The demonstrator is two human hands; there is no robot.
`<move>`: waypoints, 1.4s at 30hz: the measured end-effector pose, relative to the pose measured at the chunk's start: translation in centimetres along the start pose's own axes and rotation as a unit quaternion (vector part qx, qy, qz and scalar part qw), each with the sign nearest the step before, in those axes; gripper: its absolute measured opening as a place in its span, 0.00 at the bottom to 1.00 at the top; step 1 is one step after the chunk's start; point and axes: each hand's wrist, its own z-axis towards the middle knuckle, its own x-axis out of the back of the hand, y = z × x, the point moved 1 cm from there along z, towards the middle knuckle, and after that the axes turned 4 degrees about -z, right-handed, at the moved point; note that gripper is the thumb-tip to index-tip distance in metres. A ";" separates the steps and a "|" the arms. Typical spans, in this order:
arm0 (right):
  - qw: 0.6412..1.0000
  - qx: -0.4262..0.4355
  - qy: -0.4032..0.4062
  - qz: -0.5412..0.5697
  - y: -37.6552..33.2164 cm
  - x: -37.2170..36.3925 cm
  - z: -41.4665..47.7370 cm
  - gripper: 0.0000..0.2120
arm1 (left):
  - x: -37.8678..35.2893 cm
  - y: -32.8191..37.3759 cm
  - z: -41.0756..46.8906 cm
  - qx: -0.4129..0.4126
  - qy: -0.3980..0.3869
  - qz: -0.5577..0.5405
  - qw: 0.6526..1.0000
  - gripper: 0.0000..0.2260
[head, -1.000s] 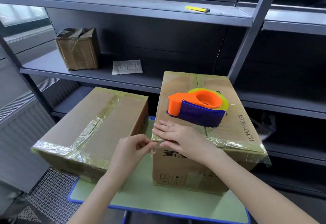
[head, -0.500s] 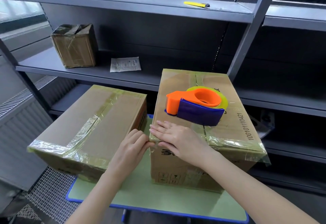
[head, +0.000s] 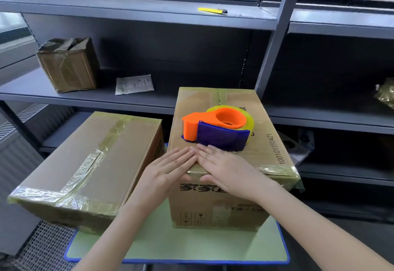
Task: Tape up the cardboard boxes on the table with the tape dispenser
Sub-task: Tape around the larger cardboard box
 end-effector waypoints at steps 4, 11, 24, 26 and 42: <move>1.000 -0.011 0.010 0.014 -0.9 -0.5 1.4 0.28 | 0.3 -1.9 -0.5 -0.006 0.020 0.007 1.000 0.17; 0.999 0.017 0.008 0.050 -0.2 0.1 1.8 0.27 | 0.6 -1.8 -0.2 0.032 0.006 0.031 0.999 0.17; 0.999 -0.035 0.004 0.036 3.1 -0.8 -4.2 0.26 | -3.4 2.7 3.5 -0.010 0.053 0.048 0.997 0.16; 0.999 -0.030 0.021 0.027 3.0 -0.8 -4.2 0.25 | -3.4 2.8 3.6 -0.015 0.056 0.053 0.997 0.15; 0.995 -0.042 -0.038 0.085 5.4 -1.1 -6.9 0.28 | -5.4 5.5 6.1 -0.021 0.045 0.027 0.998 0.15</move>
